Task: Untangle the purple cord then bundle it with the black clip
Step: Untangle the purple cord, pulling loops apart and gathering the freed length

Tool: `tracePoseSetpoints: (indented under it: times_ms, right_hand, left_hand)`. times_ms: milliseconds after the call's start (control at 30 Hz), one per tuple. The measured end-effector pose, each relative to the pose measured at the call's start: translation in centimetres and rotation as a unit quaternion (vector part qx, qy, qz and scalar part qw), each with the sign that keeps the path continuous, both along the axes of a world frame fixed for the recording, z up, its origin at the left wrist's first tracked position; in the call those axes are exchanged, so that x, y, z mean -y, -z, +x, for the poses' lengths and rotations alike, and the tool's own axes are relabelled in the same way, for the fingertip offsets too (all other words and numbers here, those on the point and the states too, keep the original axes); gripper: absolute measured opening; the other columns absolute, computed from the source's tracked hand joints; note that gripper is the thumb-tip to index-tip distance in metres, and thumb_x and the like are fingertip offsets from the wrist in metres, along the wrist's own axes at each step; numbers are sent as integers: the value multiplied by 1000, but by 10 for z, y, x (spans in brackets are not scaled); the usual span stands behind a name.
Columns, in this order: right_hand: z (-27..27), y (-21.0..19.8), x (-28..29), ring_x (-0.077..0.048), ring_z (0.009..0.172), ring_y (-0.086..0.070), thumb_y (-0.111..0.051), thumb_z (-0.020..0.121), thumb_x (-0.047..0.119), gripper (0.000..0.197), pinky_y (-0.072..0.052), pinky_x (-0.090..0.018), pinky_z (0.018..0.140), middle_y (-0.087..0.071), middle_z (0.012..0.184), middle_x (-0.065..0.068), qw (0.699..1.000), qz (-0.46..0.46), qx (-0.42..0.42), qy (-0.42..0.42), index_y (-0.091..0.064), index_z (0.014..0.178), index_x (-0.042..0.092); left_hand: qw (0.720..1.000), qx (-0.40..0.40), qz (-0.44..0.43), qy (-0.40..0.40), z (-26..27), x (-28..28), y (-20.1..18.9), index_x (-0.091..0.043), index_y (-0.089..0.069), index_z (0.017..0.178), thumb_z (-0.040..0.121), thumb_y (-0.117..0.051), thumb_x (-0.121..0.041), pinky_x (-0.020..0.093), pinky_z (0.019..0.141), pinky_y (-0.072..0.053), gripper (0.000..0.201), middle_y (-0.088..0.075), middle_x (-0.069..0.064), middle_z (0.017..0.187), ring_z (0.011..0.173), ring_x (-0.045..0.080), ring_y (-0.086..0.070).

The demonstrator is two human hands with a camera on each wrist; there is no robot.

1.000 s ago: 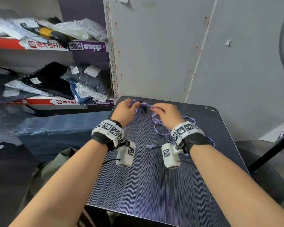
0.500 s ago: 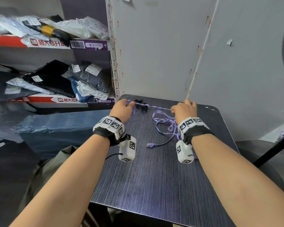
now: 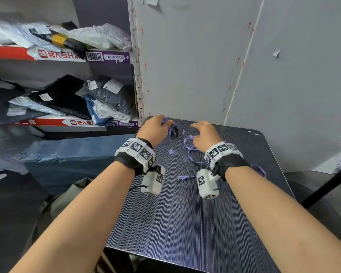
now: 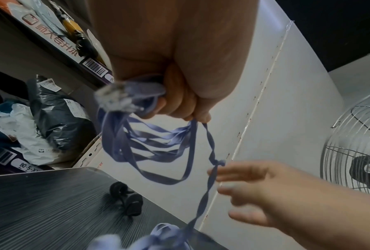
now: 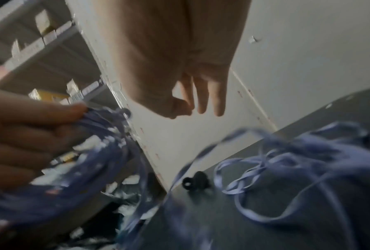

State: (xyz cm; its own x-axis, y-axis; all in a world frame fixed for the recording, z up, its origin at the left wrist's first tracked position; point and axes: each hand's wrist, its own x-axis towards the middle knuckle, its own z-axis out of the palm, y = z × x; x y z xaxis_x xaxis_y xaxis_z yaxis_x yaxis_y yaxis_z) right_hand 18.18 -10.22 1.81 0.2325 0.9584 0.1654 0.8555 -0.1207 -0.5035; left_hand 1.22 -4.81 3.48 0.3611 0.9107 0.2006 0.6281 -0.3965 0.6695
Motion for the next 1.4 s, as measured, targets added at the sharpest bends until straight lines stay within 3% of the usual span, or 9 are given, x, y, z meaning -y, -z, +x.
tracePoseSetpoints:
  times_ms: [167,367,633,767,833,933,1000,1067,1400]
  right_hand:
    - [-28,-6,2,-17,106,-59,-59,89,20,30,-44,-28,96,-64,115,-7,976,108,-184,-53,-61,118,13]
    - [-24,6,0,-19,90,-63,-55,90,7,22,-50,-29,83,-69,98,-6,968,113,-214,-70,-66,108,11]
    - [-8,8,12,-4,47,-41,-40,96,14,44,-35,-27,52,-67,82,-3,996,-4,48,-81,-50,130,40]
    - [-11,13,17,-12,50,-42,-41,92,1,74,-35,-28,46,-59,76,-1,970,-60,208,-106,-13,146,44]
    - [-10,18,17,-22,65,-56,-48,85,-4,81,-47,-39,82,-65,84,-4,961,-56,250,-100,-11,148,32]
    - [0,24,19,-27,112,-56,-59,79,0,57,-6,-51,115,-69,98,-6,961,-27,269,-54,-41,130,17]
    - [4,26,20,-30,127,-43,-61,82,6,33,-2,-51,114,-66,107,-7,949,15,313,-29,-60,114,16]
    - [3,21,21,-32,113,-48,-64,83,16,17,-22,-46,103,-60,105,-7,931,58,361,0,-71,99,18]
    - [-9,4,21,-31,107,-54,-48,91,0,25,-45,-36,78,-55,115,-13,935,-80,344,-34,-59,114,3]
  left_hand:
    - [1000,5,-4,6,9,1,4,-7,-61,106,96,-45,-29,33,83,-45,29,-65,13,106,99,29,-59]
    - [1000,7,1,13,8,6,3,-7,-61,107,97,-46,-28,27,78,-37,28,-65,13,109,103,30,-59]
    - [998,17,-34,-55,-8,-3,13,-8,-60,111,96,-44,-33,38,92,-46,33,-64,12,111,105,31,-58]
    - [994,29,-52,-87,-11,-4,17,-7,-58,110,97,-43,-32,36,88,-44,32,-63,15,112,105,32,-58]
    - [993,41,-58,-98,-11,-3,18,-6,-58,115,97,-42,-28,35,91,-42,32,-61,13,123,112,30,-56]
    - [990,50,-64,-114,-14,-3,18,-5,-55,117,98,-42,-27,36,94,-42,32,-58,13,129,115,31,-55]
    - [990,46,-65,-115,-15,-3,18,-4,-55,116,98,-42,-27,38,93,-44,32,-59,16,126,113,32,-56]
    - [991,42,-65,-113,-16,-2,21,-4,-55,115,98,-42,-27,38,93,-43,31,-59,16,126,113,32,-56]
    - [991,37,-65,-115,-17,-2,24,-6,-56,114,98,-42,-26,40,96,-41,30,-57,13,130,115,31,-55]
